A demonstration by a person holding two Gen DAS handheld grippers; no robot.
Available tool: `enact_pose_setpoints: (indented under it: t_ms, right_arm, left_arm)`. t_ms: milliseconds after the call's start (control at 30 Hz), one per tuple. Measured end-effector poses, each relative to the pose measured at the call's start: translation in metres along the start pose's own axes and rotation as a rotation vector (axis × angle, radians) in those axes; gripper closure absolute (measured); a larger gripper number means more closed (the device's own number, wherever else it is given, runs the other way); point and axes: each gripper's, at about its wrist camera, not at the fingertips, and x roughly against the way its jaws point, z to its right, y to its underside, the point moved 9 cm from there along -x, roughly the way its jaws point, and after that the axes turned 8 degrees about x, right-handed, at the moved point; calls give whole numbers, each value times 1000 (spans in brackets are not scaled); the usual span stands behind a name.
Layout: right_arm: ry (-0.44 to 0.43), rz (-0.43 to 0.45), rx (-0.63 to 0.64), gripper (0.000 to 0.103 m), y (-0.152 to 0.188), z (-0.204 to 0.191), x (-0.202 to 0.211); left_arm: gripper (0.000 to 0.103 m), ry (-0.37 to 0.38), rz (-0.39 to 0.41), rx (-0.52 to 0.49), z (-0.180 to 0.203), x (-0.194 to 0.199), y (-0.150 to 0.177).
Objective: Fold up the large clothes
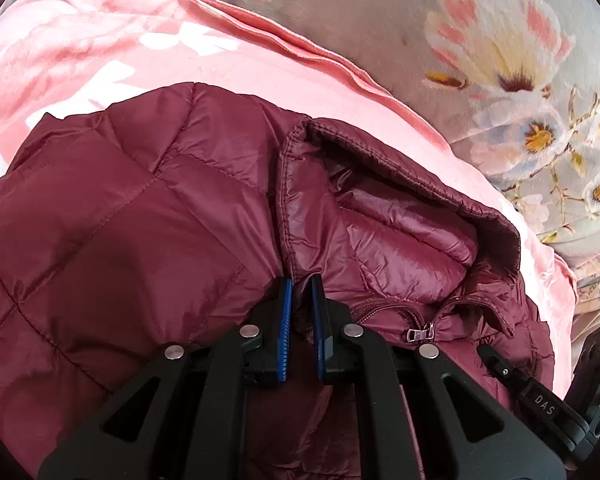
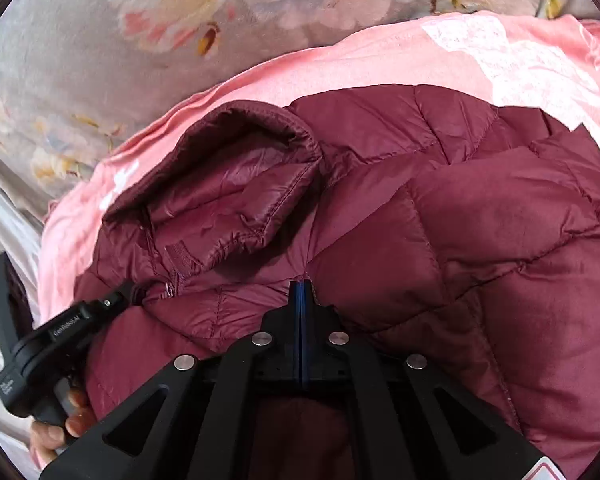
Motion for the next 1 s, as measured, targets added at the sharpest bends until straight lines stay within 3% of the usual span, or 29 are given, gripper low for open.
enact_pose_setpoints:
  t_ms: [133, 200, 400, 433, 467, 533, 633, 667, 700, 767, 800, 867, 933, 1000]
  right_arm:
    - [68, 79, 62, 102, -3, -6, 29]
    - [47, 152, 81, 95, -13, -17, 52]
    - [4, 240, 95, 93, -67, -42, 72]
    - [9, 234, 95, 81, -74, -45, 68]
    - [20, 225, 91, 61, -82, -44, 62]
    - [43, 221, 75, 51, -91, -38, 48]
    - [66, 171, 65, 51, -92, -27, 23]
    - [58, 153, 54, 57, -91, -25, 17]
    - [45, 142, 40, 64, -90, -23, 12]
    - [19, 153, 12, 98, -93, -21, 11]
    - [5, 173, 2, 102, -95, -21, 15]
    - [-14, 212, -11, 102, -98, -22, 26]
    - [-37, 252, -26, 102, -101, -22, 38]
    - [-54, 269, -26, 102, -103, -21, 45]
  left_arm:
    - [92, -21, 22, -25, 1, 10, 0]
    - [93, -8, 55, -35, 3, 28, -3]
    - [89, 6, 158, -35, 23, 68, -47]
    - [82, -8, 174, -39, 27, 70, -57]
    - [76, -25, 191, -37, 30, 68, -68]
    - [57, -41, 206, -20, 30, 64, -80]
    - [51, -55, 163, -1, 26, 43, -90]
    - [51, -59, 145, 12, 23, 35, -92]
    - [51, -55, 126, 41, 19, 27, -94]
    - [51, -32, 96, 100, 14, 16, -97]
    - [51, -25, 90, 117, 12, 14, -97]
    - [52, -11, 80, 131, 13, 8, -96]
    - [65, -20, 61, 126, 13, 2, -93]
    - [67, 20, 47, 139, 15, 4, -86]
